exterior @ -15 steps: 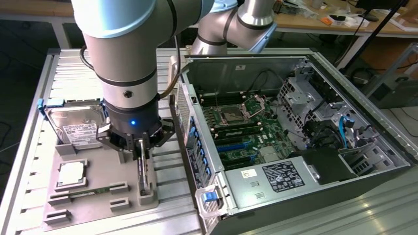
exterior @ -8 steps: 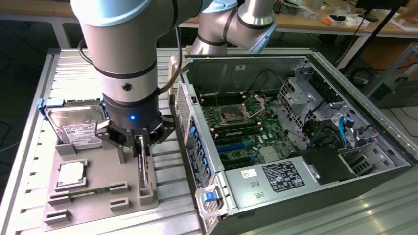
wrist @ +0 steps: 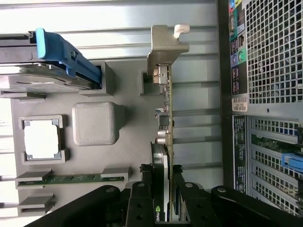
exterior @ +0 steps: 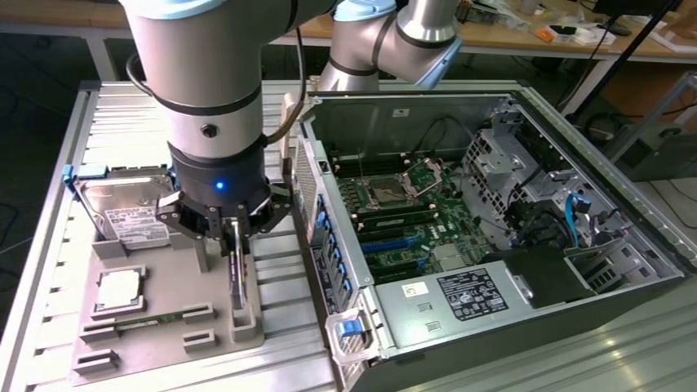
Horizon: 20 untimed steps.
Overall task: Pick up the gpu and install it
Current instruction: 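Pick up the gpu and move the gpu toward the slot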
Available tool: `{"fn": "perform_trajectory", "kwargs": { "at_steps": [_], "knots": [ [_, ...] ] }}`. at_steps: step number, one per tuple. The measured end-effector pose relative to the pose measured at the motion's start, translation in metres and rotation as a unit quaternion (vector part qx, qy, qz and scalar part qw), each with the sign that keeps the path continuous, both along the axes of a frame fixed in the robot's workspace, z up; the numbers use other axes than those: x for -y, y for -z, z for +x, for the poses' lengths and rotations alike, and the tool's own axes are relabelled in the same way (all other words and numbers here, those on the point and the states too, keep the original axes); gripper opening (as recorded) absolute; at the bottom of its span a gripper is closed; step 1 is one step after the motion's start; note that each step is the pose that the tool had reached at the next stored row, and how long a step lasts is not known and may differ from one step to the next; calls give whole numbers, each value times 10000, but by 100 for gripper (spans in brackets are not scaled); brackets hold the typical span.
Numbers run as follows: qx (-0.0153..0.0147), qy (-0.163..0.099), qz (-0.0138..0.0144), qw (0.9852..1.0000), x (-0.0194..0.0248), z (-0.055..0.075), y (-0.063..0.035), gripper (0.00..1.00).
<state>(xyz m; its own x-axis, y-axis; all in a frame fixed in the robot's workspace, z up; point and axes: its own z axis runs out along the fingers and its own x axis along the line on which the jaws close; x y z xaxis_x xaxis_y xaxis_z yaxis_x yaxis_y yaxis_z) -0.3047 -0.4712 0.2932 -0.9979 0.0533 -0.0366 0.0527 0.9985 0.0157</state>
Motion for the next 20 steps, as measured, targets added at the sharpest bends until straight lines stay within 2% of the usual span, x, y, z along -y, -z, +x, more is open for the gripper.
{"fn": "perform_trajectory", "kwargs": {
  "at_steps": [6,20],
  "knots": [
    [0,0,0,10000,0,0,-93,27],
    [0,0,0,10000,0,0,-234,27]
  ]
}}
